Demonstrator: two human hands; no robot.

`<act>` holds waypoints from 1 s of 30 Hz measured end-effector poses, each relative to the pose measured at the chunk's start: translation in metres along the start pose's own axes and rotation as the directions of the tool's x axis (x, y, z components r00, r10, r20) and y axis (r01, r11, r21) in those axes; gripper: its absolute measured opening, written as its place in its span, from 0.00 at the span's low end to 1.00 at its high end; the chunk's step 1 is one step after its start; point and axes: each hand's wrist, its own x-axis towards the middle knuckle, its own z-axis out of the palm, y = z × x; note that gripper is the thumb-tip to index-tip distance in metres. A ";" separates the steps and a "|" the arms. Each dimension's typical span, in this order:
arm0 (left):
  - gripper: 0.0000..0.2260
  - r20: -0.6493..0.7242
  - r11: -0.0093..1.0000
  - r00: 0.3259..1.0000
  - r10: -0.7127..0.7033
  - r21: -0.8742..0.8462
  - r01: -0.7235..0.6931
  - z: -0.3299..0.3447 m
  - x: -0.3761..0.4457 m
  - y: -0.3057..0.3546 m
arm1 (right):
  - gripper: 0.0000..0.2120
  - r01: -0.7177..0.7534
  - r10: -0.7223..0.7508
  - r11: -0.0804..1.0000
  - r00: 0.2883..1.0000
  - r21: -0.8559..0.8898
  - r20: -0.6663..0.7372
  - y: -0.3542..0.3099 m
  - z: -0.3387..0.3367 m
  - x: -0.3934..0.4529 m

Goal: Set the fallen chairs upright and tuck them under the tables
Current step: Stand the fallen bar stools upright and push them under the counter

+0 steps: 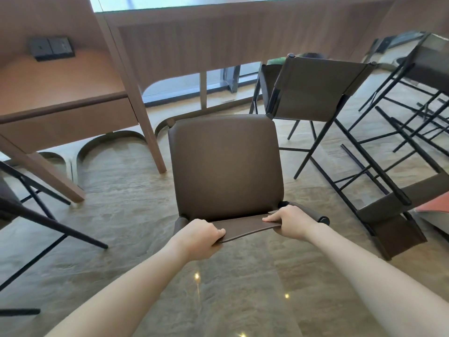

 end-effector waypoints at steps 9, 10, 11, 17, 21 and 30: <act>0.17 0.052 1.000 0.999 0.016 0.008 -0.016 -0.027 0.015 -0.025 | 0.19 0.058 -0.044 0.994 0.988 -0.090 0.150 -0.007 -0.039 0.034; 0.17 0.049 1.000 0.999 0.014 0.003 -0.014 -0.030 0.017 -0.029 | 0.19 0.060 -0.047 0.994 0.988 -0.087 0.146 -0.007 -0.042 0.036; 0.17 0.047 1.000 0.999 0.013 0.002 -0.013 -0.033 0.019 -0.033 | 0.19 0.064 -0.052 0.995 0.989 -0.081 0.141 -0.007 -0.045 0.039; 0.16 0.012 0.999 1.000 -0.012 -0.047 0.012 -0.057 0.038 -0.061 | 0.18 0.078 -0.071 0.995 0.991 -0.062 0.110 -0.008 -0.072 0.065; 0.16 -0.043 0.993 0.998 -0.048 -0.109 0.043 -0.075 0.056 -0.089 | 0.17 0.104 -0.096 0.992 0.991 -0.078 0.093 -0.011 -0.099 0.090; 0.11 -0.068 0.977 0.993 -0.101 -0.196 0.086 -0.102 0.094 -0.146 | 0.08 0.100 -0.095 0.994 0.991 -0.049 0.091 -0.015 -0.146 0.146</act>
